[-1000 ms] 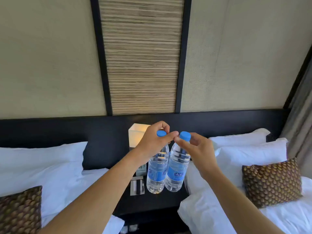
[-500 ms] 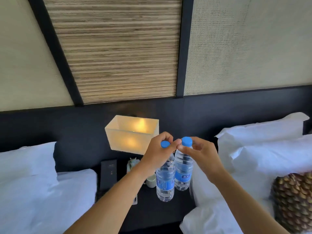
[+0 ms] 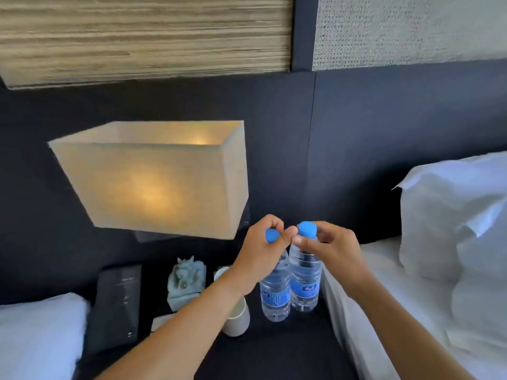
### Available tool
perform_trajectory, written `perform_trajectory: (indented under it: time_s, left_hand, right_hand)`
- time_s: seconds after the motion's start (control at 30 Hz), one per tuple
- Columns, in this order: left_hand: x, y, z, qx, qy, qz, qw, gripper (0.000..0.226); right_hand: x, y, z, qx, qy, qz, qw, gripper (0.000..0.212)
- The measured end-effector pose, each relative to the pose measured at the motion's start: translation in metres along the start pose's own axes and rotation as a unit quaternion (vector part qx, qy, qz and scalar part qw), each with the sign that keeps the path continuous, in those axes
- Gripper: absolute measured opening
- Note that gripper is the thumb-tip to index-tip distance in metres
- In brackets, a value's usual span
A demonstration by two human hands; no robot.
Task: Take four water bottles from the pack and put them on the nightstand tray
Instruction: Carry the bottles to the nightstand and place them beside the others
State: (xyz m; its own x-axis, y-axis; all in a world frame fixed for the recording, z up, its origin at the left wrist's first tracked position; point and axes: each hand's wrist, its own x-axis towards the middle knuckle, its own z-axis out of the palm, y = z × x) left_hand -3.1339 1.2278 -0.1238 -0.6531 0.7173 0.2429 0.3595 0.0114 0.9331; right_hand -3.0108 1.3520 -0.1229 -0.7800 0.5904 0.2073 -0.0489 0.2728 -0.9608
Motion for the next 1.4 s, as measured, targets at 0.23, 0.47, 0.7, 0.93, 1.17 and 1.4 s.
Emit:
perform_trajectory:
  time_s: [0.23,0.47,0.7,0.93,1.17,1.4]
  left_hand:
    - [0.032,-0.144,0.015,0.009,0.016,0.056,0.998,0.032]
    - [0.059,-0.218,0.022,0.013,0.077,0.1,0.992,0.035]
    - [0.075,-0.244,0.029,0.021,0.122,0.102,0.987,0.036]
    - [0.086,-0.248,0.036,0.029,0.157,0.111,0.981,0.032]
    - [0.084,-0.253,0.045,0.074,0.169,0.148,0.972,0.025]
    - [0.076,-0.258,0.028,0.104,0.132,0.106,0.98,0.027]
  right_hand:
    - [0.039,0.149,0.041,-0.011,0.027,-0.056,0.998,0.028]
    - [0.071,0.233,0.057,-0.027,0.076,-0.085,0.993,0.025]
    - [0.096,0.253,0.06,-0.007,0.087,-0.114,0.99,0.027]
    - [0.11,0.254,0.07,-0.018,0.09,-0.134,0.987,0.038]
    - [0.108,0.256,0.068,-0.05,0.083,-0.158,0.983,0.047]
    - [0.106,0.26,0.058,-0.08,0.045,-0.159,0.983,0.028]
